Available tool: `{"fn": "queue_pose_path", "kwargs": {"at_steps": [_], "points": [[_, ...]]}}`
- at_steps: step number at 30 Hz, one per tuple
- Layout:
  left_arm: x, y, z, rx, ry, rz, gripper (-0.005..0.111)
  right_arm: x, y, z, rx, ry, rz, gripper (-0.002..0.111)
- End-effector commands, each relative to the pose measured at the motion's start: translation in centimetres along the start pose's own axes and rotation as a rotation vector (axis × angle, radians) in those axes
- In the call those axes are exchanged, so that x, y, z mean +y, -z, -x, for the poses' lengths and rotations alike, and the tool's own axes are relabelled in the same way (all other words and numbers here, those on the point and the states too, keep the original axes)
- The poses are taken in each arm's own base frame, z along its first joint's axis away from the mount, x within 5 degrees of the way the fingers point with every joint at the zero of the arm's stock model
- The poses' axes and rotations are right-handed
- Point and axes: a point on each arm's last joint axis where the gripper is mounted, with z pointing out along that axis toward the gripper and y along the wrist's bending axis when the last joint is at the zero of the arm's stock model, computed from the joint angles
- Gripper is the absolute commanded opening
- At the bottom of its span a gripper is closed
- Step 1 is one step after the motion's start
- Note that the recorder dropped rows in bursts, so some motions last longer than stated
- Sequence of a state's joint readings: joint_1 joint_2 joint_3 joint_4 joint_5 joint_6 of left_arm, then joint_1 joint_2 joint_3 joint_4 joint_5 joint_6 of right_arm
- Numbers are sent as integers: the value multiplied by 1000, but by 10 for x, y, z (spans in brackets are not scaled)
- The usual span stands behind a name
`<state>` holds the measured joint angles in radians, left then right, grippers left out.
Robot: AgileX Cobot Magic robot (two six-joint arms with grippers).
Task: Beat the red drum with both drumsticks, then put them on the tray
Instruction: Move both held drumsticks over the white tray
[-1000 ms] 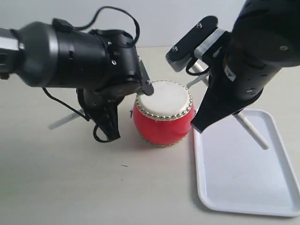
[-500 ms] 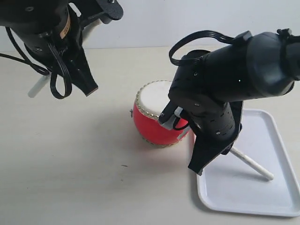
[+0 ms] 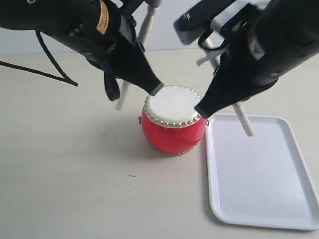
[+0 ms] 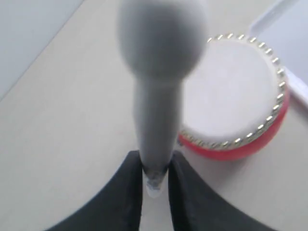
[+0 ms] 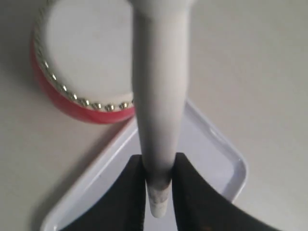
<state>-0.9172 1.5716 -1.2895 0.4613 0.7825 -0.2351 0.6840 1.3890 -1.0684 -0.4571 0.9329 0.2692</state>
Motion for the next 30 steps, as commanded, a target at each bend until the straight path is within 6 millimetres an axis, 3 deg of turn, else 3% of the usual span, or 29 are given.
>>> {"fn": "queue_pose_path", "kwargs": {"at_steps": [1, 6, 12, 16, 21, 30], "points": [[-14, 8, 16, -168, 20, -150, 0, -16, 47, -4, -189, -60, 18, 0], [-38, 18, 28, -302, -25, -230, 0, -31, 84, -18, -302, -101, 8, 0], [-71, 36, 42, -475, -63, -316, 0, -41, 102, -32, -317, -141, -23, 0], [-81, 44, 48, -551, -10, -378, 0, -47, 99, -40, -252, -188, -104, 0], [-87, 37, 49, -535, 90, -436, 0, -43, 83, -47, -223, -193, -117, 0], [-114, -17, 39, -372, 167, -483, 0, -35, 55, -64, -183, -243, -155, 0]]}}
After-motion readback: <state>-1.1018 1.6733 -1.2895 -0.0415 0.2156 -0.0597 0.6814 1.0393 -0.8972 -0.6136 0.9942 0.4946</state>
